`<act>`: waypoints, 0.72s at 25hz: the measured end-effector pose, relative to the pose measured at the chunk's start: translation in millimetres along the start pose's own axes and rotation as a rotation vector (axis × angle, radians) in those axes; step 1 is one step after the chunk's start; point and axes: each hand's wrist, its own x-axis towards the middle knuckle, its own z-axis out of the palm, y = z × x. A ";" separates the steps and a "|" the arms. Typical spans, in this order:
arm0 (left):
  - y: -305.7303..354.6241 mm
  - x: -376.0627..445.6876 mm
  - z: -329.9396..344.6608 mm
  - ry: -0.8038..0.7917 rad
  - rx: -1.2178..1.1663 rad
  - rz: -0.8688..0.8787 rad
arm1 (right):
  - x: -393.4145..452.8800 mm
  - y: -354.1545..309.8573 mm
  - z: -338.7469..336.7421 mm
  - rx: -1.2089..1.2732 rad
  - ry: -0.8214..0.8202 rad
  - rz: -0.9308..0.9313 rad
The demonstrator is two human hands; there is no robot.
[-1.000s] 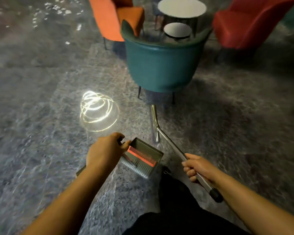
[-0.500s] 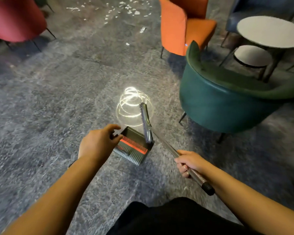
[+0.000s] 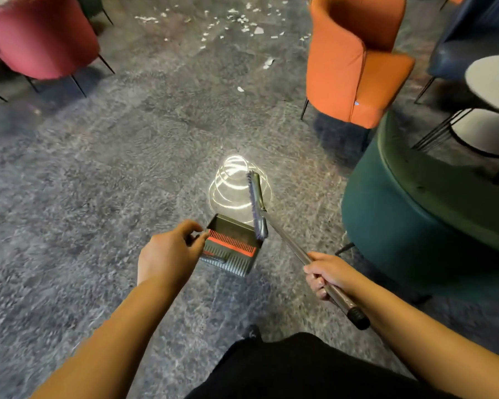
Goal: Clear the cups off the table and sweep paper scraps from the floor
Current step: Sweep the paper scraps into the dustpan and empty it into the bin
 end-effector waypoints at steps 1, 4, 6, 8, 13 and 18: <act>-0.5 22.0 -0.2 -0.007 0.000 0.000 | 13.3 -18.0 4.1 0.014 -0.001 -0.008; 1.5 96.0 2.7 -0.018 -0.004 -0.017 | 50.9 -76.5 11.0 0.010 -0.020 -0.012; 5.6 144.0 8.4 -0.032 -0.008 -0.023 | 79.8 -116.6 11.2 0.013 -0.030 -0.013; 9.0 201.5 19.3 -0.032 -0.014 -0.032 | 116.5 -163.6 11.1 -0.006 -0.036 -0.003; 24.1 341.4 39.0 -0.007 -0.028 -0.101 | 208.1 -293.6 0.5 -0.057 -0.059 0.018; 43.1 467.9 37.0 0.021 -0.036 -0.141 | 273.0 -425.0 -3.4 -0.084 -0.055 0.033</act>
